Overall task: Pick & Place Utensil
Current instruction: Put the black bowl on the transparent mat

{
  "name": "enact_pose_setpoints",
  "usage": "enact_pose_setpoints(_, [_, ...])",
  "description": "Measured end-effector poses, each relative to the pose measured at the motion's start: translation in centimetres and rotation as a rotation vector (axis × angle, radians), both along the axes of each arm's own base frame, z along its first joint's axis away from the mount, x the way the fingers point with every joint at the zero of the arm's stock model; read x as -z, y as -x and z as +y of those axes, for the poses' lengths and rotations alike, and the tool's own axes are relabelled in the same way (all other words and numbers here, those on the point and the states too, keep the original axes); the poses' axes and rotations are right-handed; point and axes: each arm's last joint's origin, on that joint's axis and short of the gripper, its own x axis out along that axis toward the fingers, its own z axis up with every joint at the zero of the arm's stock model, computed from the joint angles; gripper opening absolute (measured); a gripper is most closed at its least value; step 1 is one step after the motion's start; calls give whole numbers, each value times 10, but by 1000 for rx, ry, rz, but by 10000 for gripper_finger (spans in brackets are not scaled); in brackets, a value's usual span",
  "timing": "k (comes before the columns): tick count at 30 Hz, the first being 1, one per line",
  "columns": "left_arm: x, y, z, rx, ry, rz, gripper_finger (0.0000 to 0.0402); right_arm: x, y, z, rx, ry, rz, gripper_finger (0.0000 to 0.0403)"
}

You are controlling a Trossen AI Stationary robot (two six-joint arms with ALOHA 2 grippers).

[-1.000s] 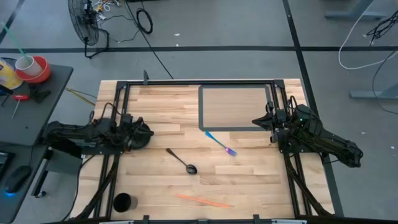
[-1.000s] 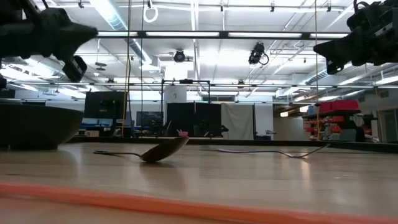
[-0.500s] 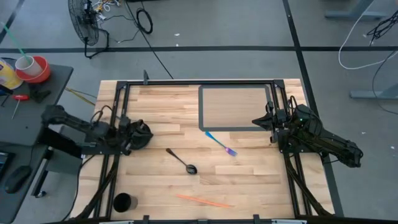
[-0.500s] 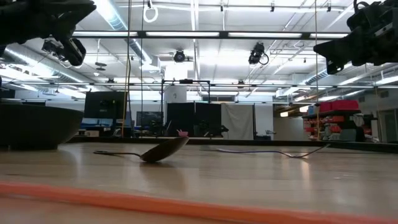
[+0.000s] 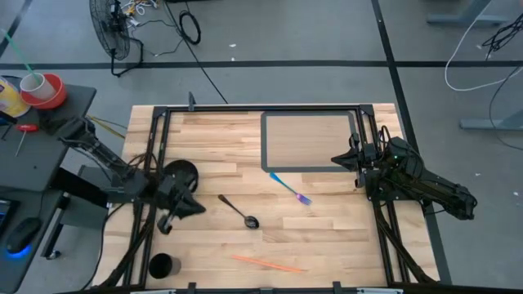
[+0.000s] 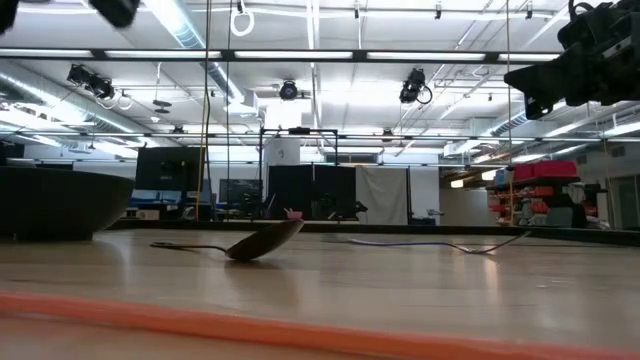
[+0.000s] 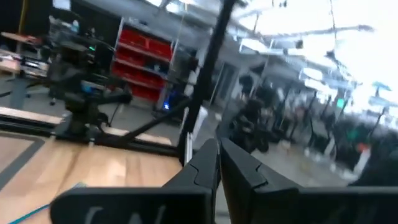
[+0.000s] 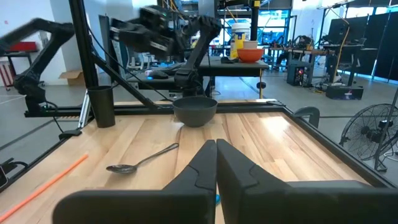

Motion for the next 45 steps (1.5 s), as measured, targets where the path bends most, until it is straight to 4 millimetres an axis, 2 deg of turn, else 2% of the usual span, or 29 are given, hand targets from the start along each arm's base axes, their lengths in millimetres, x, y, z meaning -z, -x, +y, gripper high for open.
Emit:
enact_pose_setpoints(8, [-23, -17, -42, -139, -129, 389, 8, 0, 0, 0, 0, 0, 0, 9])
enact_pose_setpoints(14, [-39, -13, -48, -225, -163, 744, 8, 0, 0, 0, 0, 0, 0, 9])
enact_pose_setpoints(17, [-39, -8, -45, -255, -201, 932, 16, 0, 0, 0, 0, 0, 0, 9])
enact_pose_setpoints(20, [-34, -3, -38, -337, -200, 1094, 40, 0, 0, 0, 0, 0, 0, 9])
enact_pose_setpoints(28, [0, 3, -8, -637, -38, 1433, 151, 0, 0, 0, 0, 0, 0, 9])
enact_pose_setpoints(32, [11, -4, 7, -677, -19, 1505, 194, 0, 0, 0, 0, 0, 0, 9])
enact_pose_setpoints(36, [15, -12, 17, -679, -27, 1518, 217, 0, 0, 0, 0, 0, 0, 9])
enact_pose_setpoints(45, [15, -18, 21, -602, -36, 1546, 205, 0, 0, 0, 0, 0, 0, 9])
